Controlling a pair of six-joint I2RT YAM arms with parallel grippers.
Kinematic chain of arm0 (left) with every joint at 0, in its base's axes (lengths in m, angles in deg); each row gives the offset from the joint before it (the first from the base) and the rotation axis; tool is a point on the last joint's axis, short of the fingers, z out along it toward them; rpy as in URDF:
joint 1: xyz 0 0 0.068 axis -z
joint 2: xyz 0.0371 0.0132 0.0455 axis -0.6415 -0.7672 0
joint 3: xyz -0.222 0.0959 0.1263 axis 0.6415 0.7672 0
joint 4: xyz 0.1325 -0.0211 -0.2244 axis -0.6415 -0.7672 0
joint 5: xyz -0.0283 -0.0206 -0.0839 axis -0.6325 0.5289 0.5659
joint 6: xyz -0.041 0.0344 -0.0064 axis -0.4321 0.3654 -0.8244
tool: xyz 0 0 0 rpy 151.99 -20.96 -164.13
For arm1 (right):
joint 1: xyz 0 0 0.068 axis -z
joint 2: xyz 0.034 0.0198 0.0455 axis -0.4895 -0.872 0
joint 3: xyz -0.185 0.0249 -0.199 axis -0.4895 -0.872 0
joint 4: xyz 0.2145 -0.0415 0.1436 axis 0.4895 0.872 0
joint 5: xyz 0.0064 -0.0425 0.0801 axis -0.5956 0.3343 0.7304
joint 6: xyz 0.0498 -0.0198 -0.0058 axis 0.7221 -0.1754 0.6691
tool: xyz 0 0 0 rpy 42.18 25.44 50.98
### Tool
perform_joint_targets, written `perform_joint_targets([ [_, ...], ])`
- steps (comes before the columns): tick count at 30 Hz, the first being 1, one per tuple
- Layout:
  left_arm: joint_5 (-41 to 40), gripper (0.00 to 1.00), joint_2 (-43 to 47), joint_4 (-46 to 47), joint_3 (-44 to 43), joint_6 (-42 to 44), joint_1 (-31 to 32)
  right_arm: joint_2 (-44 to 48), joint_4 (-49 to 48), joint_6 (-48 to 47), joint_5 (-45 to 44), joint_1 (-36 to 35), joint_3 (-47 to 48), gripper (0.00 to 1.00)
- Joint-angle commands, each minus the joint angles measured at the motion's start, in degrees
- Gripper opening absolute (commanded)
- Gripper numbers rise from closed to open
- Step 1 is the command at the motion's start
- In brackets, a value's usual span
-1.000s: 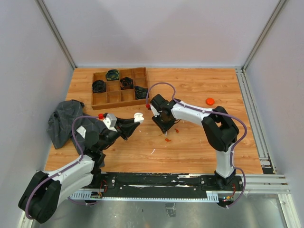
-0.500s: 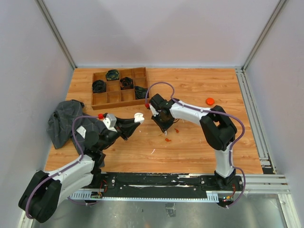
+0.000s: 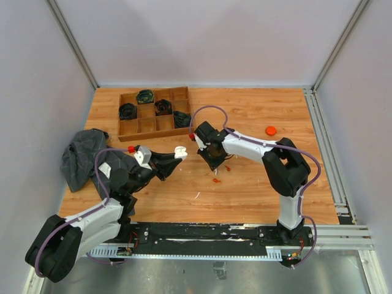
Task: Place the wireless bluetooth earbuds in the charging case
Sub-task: Pick up the earbud from the center of the board, then place the earbud in the charging case.
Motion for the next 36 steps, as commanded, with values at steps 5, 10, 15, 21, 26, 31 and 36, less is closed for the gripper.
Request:
perform_joint_targets([
  [5,-0.41,0.0,0.47,3.04,0.31,0.65,0.2,10.47,-2.18,-2.57,-1.24,0.5,-2.13,0.08],
  [10,0.85,0.0,-0.97,5.34,0.12,-0.05,0.2,18.19,-5.92,-3.36,-0.46,0.51,-4.99,0.04],
  [15,3.42,0.0,-3.11,10.72,0.71,-1.62,0.2,26.9,-13.28,-4.41,3.0,0.34,-10.39,0.02],
  [21,6.58,0.0,-4.25,13.48,-0.01,-1.48,0.2,35.55,-21.0,-7.99,4.42,-1.36,-14.74,0.01],
  [26,8.86,0.0,-4.69,13.64,-1.21,-1.22,0.24,41.23,-29.85,-10.15,7.03,-2.7,-19.36,0.01],
  [31,9.59,0.0,-4.94,15.12,-1.54,-1.79,0.2,44.76,-38.02,-11.96,11.32,-3.94,-23.28,0.01],
  [36,10.47,0.0,-4.58,17.25,-1.47,-3.45,0.2,47.45,-45.97,-13.12,14.84,-5.57,-26.86,0.01],
])
